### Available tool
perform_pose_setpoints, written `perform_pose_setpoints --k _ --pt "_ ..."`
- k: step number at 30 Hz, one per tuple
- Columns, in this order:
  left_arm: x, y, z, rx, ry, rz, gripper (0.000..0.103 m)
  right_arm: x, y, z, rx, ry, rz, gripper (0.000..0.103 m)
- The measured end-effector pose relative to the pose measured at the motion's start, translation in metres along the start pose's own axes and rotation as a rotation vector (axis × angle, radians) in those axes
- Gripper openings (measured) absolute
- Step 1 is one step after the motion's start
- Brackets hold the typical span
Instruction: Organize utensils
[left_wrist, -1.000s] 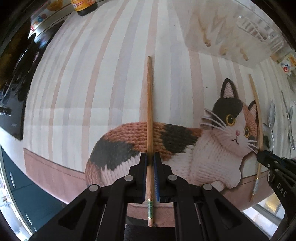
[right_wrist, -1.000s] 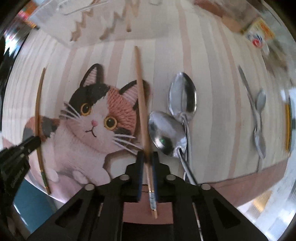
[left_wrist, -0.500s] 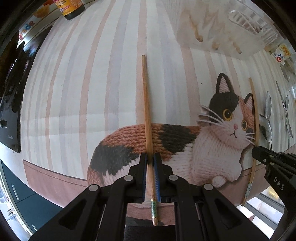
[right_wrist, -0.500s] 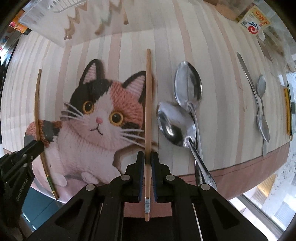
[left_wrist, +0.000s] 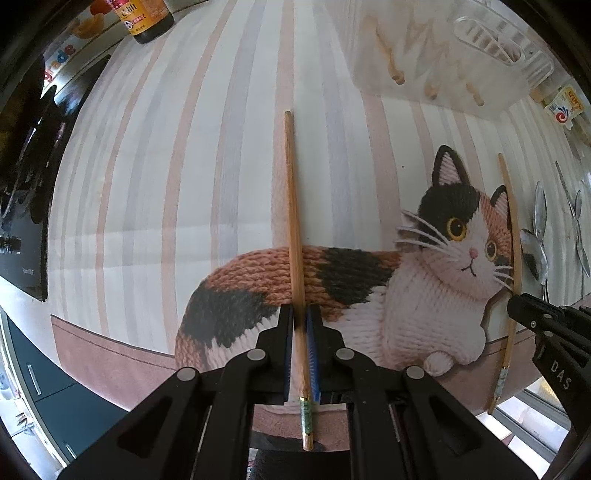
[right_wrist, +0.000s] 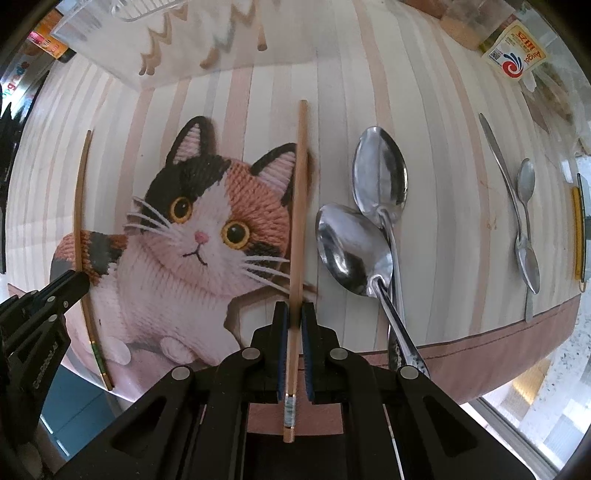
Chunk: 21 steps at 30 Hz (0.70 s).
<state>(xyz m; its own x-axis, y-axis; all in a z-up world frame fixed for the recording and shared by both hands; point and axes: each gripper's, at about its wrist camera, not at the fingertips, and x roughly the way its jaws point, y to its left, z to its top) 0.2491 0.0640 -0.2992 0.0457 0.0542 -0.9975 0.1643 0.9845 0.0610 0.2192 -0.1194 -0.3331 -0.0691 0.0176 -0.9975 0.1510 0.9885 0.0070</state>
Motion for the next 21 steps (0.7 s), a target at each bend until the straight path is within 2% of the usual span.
perform_pose_setpoints --k 4,12,21 --pt "-0.013 0.002 -0.005 -0.002 -0.038 0.041 0.005 -0.007 -0.006 -0.006 0.002 0.001 0.04 0.007" --pt "-0.057 0.021 -0.016 -0.036 -0.135 0.125 0.005 -0.05 -0.003 -0.014 -0.042 -0.077 0.099 0.007" --pt "-0.132 0.042 -0.008 -0.105 -0.273 0.143 0.005 -0.109 -0.02 -0.014 -0.063 -0.173 0.147 0.007"
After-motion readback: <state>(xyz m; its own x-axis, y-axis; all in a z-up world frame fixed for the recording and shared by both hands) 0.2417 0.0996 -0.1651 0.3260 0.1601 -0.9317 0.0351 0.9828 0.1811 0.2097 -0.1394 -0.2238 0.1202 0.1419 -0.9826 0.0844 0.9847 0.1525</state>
